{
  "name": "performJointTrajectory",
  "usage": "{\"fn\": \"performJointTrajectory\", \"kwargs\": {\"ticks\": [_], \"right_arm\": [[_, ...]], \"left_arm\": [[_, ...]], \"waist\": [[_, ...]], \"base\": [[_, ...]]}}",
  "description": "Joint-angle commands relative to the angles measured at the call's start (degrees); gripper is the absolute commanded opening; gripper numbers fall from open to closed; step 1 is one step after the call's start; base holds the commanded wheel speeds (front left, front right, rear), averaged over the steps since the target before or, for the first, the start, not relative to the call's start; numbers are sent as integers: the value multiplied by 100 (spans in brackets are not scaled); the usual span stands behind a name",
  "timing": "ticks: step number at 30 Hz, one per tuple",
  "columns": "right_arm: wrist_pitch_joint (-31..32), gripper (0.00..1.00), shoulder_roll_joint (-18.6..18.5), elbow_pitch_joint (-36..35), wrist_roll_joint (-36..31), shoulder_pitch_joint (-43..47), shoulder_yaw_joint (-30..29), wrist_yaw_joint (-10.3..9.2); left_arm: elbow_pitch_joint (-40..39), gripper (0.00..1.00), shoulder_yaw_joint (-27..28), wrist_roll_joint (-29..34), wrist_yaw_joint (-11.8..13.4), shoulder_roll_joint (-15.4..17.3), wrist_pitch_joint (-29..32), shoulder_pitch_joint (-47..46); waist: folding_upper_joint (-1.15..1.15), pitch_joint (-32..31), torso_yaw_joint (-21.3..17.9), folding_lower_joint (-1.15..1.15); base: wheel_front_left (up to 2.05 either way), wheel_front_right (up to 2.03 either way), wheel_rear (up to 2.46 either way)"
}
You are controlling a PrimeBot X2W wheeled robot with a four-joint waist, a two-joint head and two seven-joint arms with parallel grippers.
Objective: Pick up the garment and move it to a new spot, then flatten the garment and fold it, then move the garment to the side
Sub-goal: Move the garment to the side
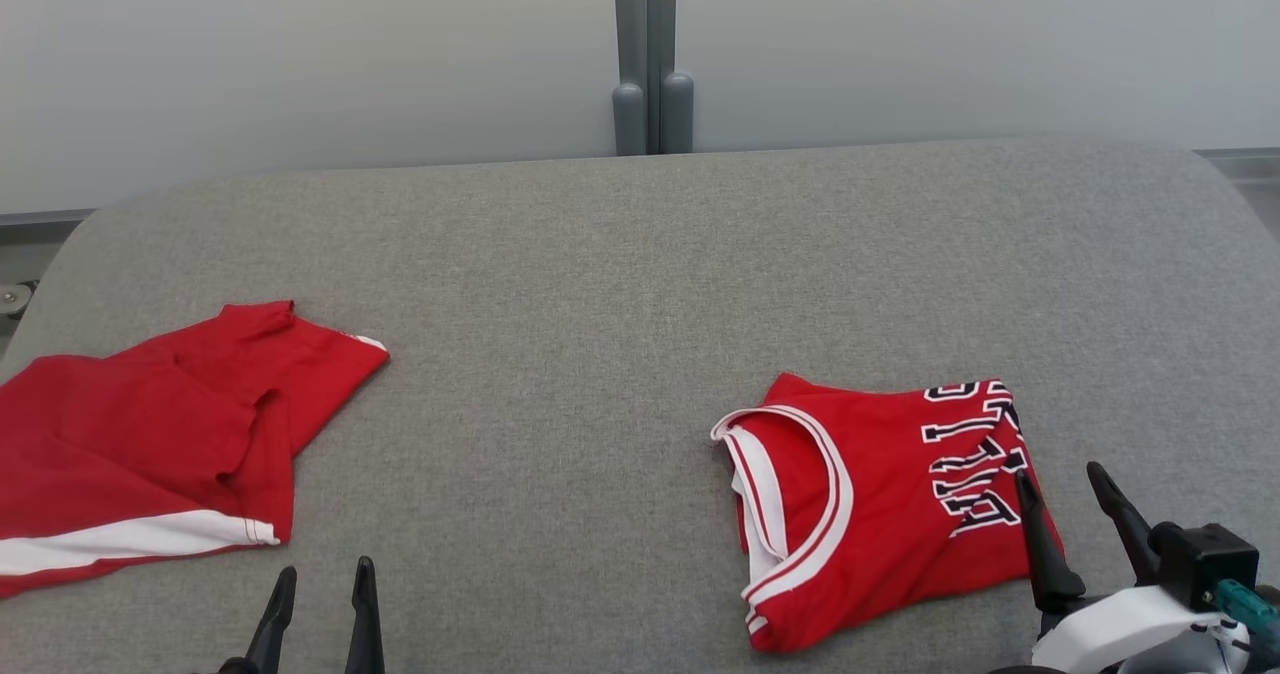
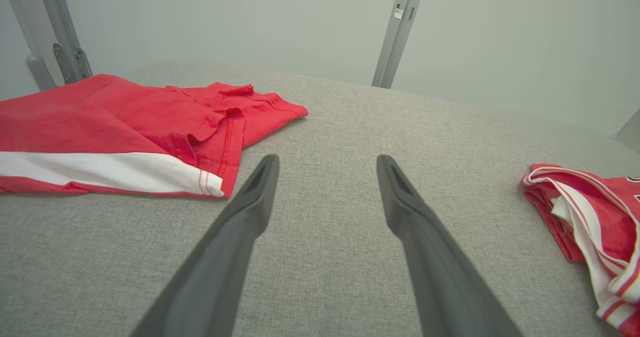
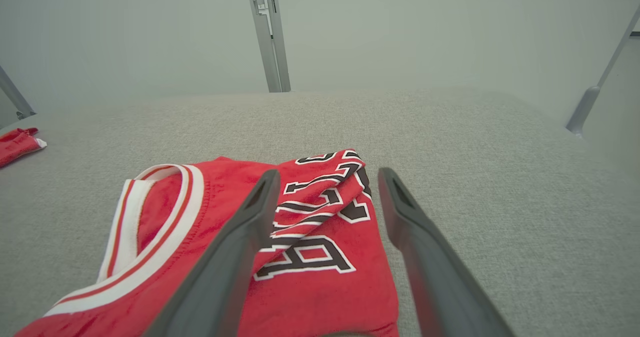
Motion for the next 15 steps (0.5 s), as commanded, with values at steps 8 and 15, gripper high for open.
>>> {"fn": "performJointTrajectory", "kwargs": {"ticks": [8,15], "right_arm": [[1170,100,-597,1262,620,-1247,504,-9],[2354,100,-786,2249,1196,-2272,1127,-8]], "left_arm": [[0,100,-86,-57,-16,10,-15,-80],[13,100,-204,-18,-16,11,-15,-414]], "waist": [[0,302,-141,0],[0,658,-53,0]], "base": [[0,0,0],[0,0,0]]}}
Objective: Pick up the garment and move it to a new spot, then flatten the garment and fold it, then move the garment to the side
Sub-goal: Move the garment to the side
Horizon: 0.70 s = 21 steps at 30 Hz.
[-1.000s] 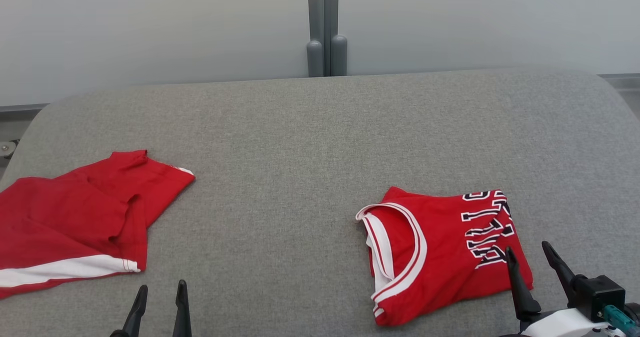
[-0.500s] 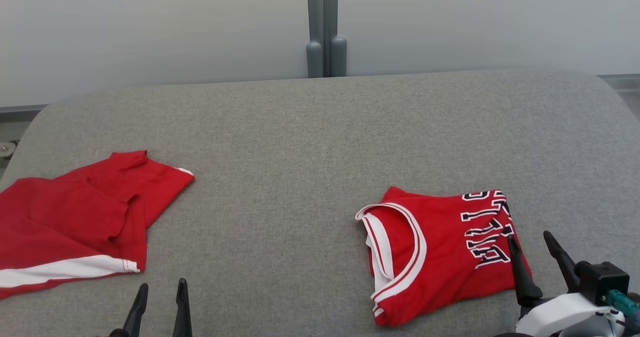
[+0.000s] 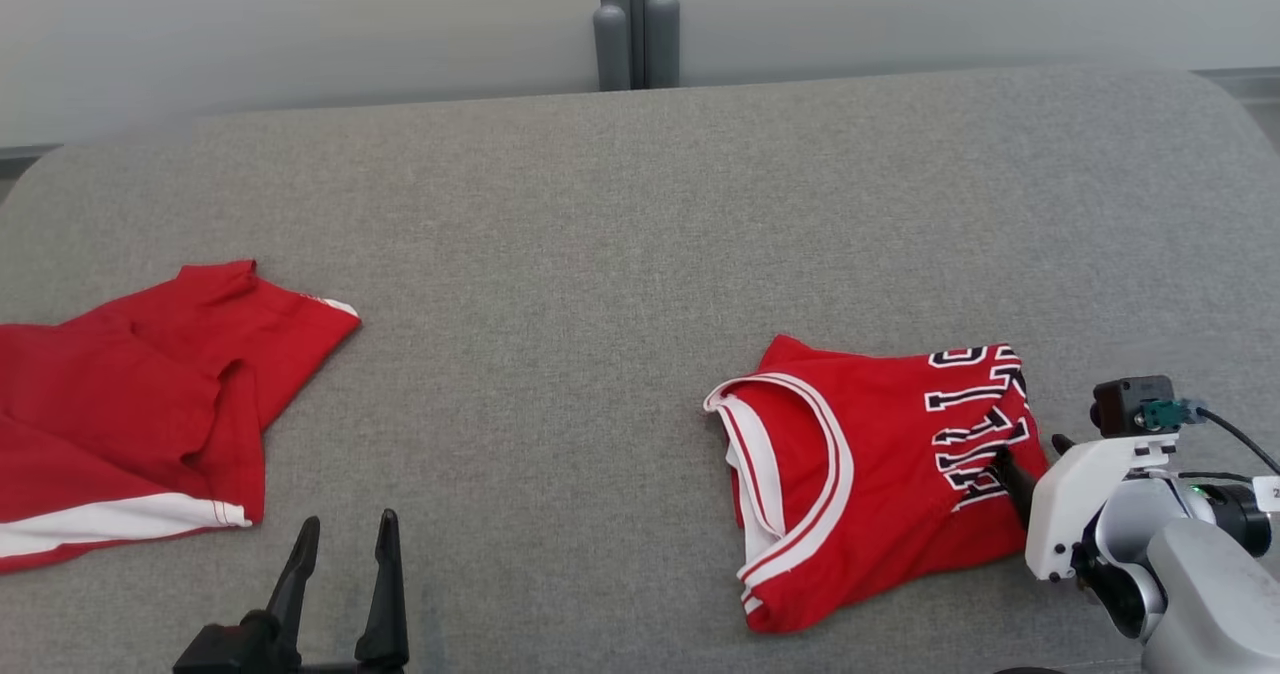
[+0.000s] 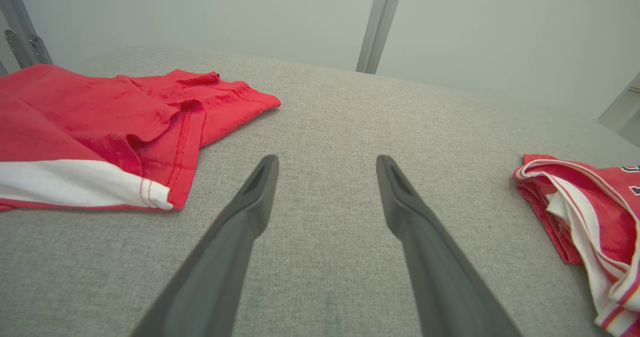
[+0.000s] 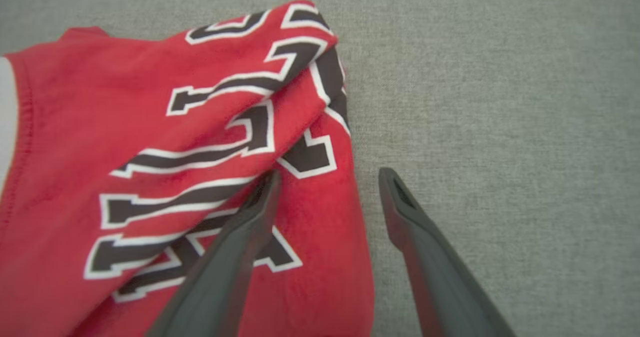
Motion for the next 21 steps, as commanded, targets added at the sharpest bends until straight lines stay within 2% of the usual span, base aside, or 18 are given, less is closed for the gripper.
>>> {"fn": "performJointTrajectory", "kwargs": {"ticks": [1,7,8,9,11,14,19,21], "right_arm": [[67,100,-52,84,92,-110,62,-8],[184,100,-64,476,696,-424,410,-7],[235,78,-33,459,896,-452,504,-4],[266,0,-22,392,1134,-485,583,-3],[379,0,-129,228,1553,-531,755,-3],[399,0,-494,-12,1875,-739,989,-4],[431,0,-1034,-119,2064,-1282,1309,-5],[468,0,-1310,-41,1991,-1768,1420,-5]], "left_arm": [[13,100,-20,32,-16,14,-15,-118],[35,100,-57,19,-16,46,-14,-286],[36,100,-62,17,-16,50,-14,-301],[35,100,-70,12,-16,56,-14,-319],[37,100,-51,1,-16,59,-14,-337],[18,100,-11,-20,-16,56,-14,-363],[-26,100,-39,-42,-17,59,-14,-488],[-82,100,-79,-45,-17,121,-14,-588]], "waist": [[0,143,79,0],[0,280,198,0],[0,288,209,0],[0,302,219,0],[0,328,227,0],[0,392,187,0],[0,588,26,0],[0,775,-151,0]], "base": [[0,0,0],[0,0,0],[0,0,0],[0,0,0],[0,0,0],[0,0,0],[0,0,0],[0,0,0]]}}
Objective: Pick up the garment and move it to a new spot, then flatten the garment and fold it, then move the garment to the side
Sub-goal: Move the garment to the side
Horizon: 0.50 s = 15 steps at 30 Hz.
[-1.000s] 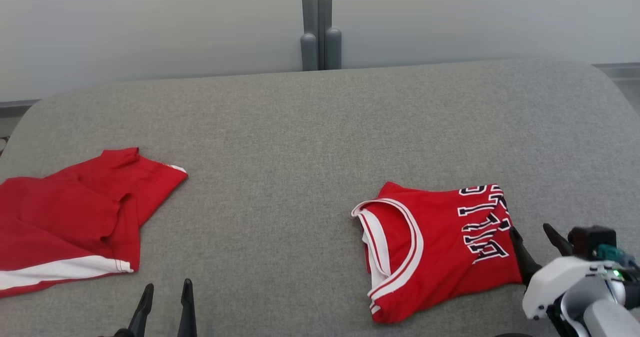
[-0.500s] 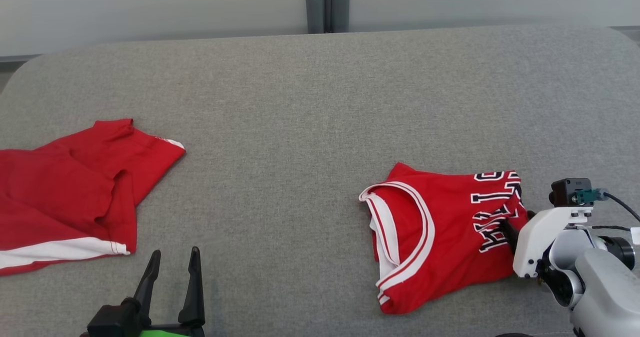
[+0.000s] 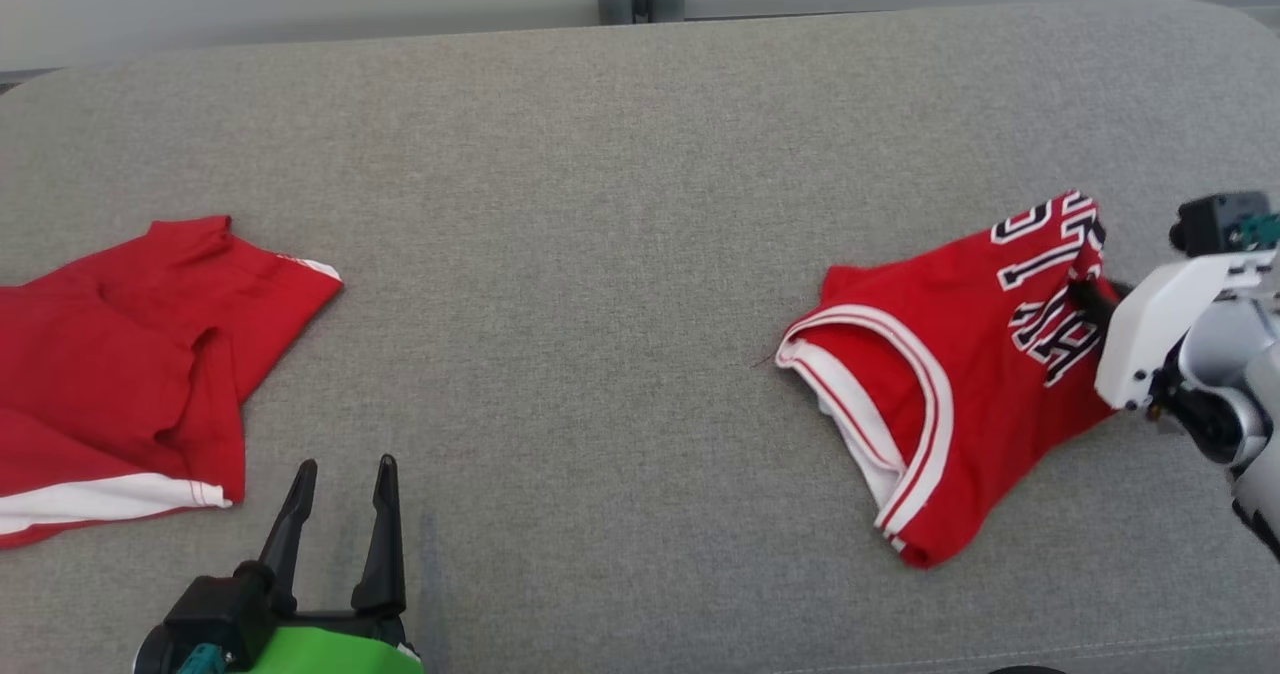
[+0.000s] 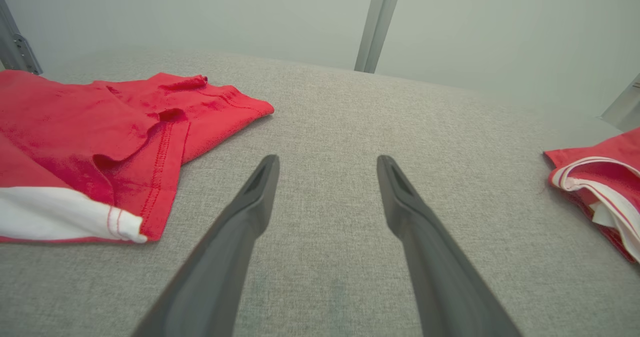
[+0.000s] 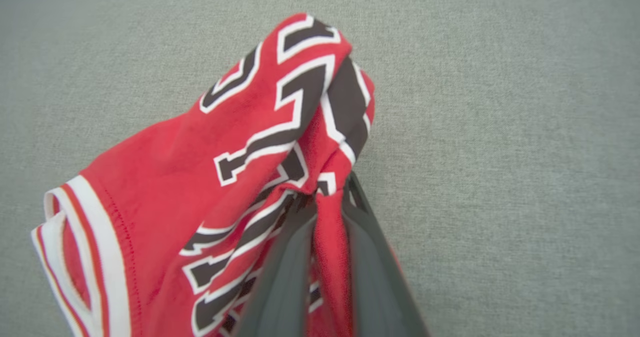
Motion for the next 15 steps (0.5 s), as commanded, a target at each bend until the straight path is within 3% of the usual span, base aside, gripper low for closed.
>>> {"fn": "performJointTrajectory", "kwargs": {"ticks": [1,10,15], "right_arm": [[-8,0,-83,51,-52,-214,27,-3],[-496,0,-180,699,-414,-1103,36,-3],[-866,0,-174,1095,-546,-1365,-149,-3]], "left_arm": [[-48,100,10,-39,-17,88,-14,-145],[-303,100,-228,-19,-17,358,-7,-567],[-380,100,-402,-21,-17,492,-7,-789]], "waist": [[0,243,-248,0],[0,841,-957,0],[0,1117,-1099,0]], "base": [[0,0,0],[0,0,0],[0,0,0]]}}
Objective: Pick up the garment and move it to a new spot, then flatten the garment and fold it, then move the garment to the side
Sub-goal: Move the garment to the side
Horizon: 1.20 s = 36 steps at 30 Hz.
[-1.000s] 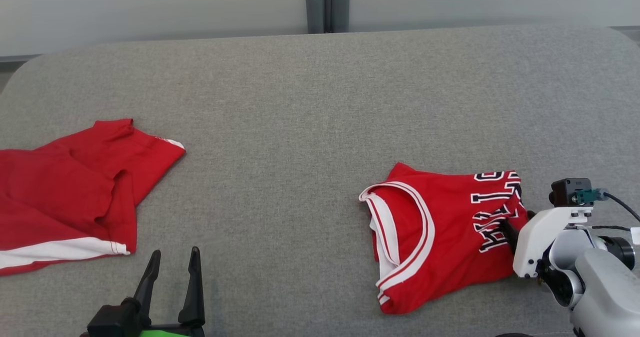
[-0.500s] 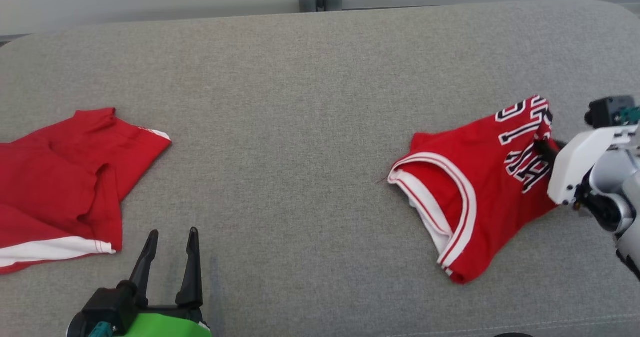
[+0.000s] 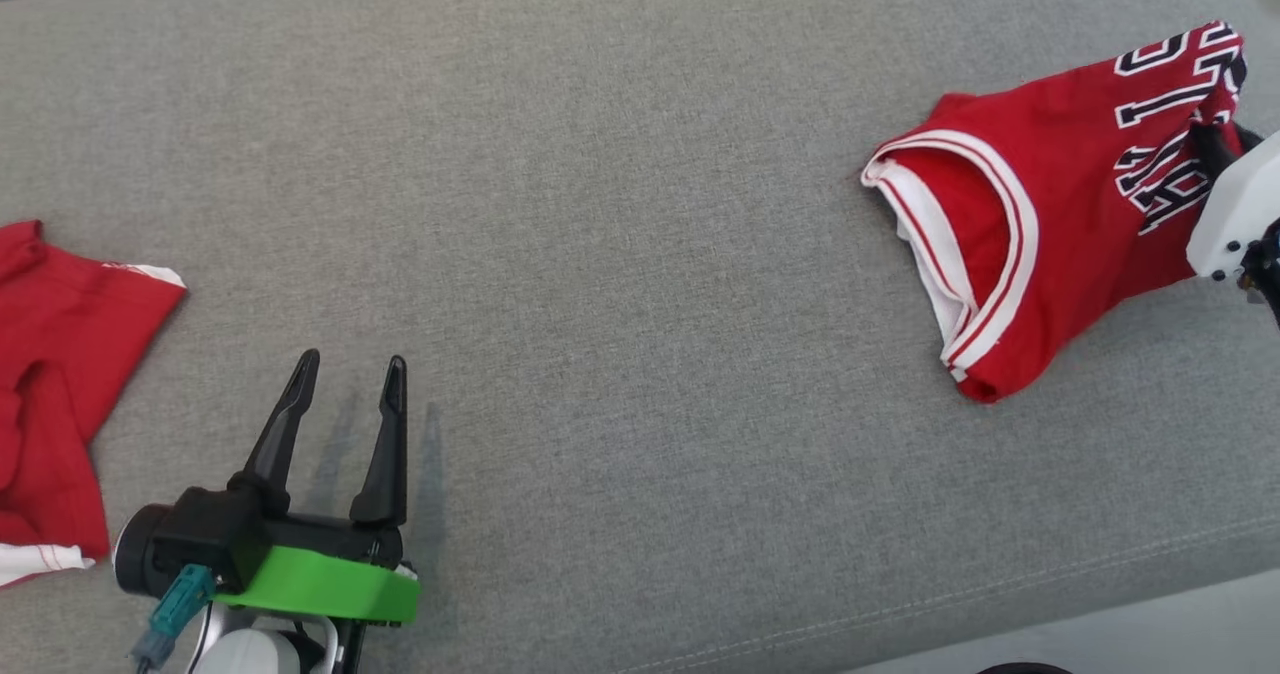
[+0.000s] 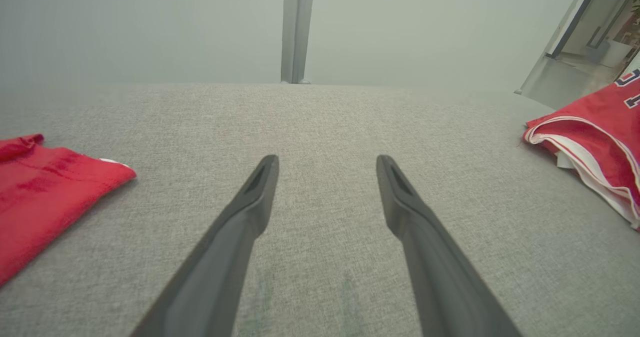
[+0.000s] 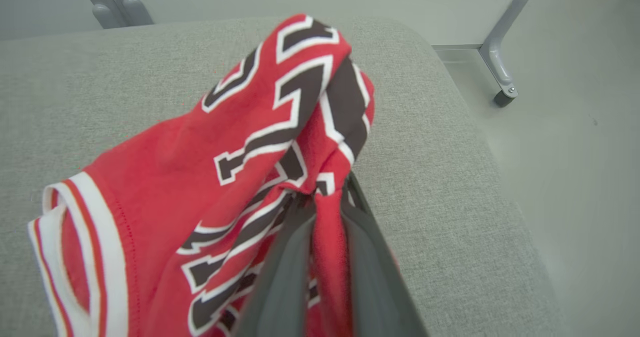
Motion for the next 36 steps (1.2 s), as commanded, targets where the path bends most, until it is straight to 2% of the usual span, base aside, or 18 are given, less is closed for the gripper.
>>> {"fn": "performJointTrajectory", "kwargs": {"ticks": [1,11,16,17,18,19,23,27,32,36], "right_arm": [[-100,0,-28,129,-66,-128,-58,-5],[-614,0,-320,988,-496,-600,-384,-5],[-943,0,-388,1464,-938,-851,-484,-6],[-1035,11,-388,1579,-1039,-904,-508,-6],[-1137,76,-385,1714,-1140,-963,-562,-8],[-1224,100,-381,1849,-1266,-1016,-602,-8],[-1411,100,-364,2395,-1726,-1189,-698,-8],[-1552,100,-389,2620,-2035,-1218,-850,-8],[-1804,100,-214,2661,-2246,-1029,-925,-8],[-2005,100,-83,2352,-2316,-840,-954,-8]], "left_arm": [[-18,100,-28,-17,-17,84,1,-139],[-4,100,-95,-47,-17,328,1,-162],[-1,100,-86,-61,-17,295,1,-189],[2,100,-80,-62,-17,279,1,-190],[12,100,-59,-57,-17,270,1,-191],[15,100,-30,-61,-17,246,1,-187],[55,100,28,-57,-17,172,1,-109],[118,100,99,-64,-17,63,1,-1],[185,100,167,-52,-17,-94,1,125],[209,100,235,-57,-17,-202,1,233]], "waist": [[0,428,-320,0],[0,719,-185,0],[0,751,-24,0],[0,755,3,0],[0,757,24,0],[0,754,44,0],[0,674,115,0],[0,484,152,0],[0,184,178,0],[0,-68,206,0]], "base": [[0,0,0],[0,0,0],[0,0,0],[0,0,0],[0,0,0],[0,0,0],[0,0,0],[0,0,0],[0,0,0],[0,0,0]]}}
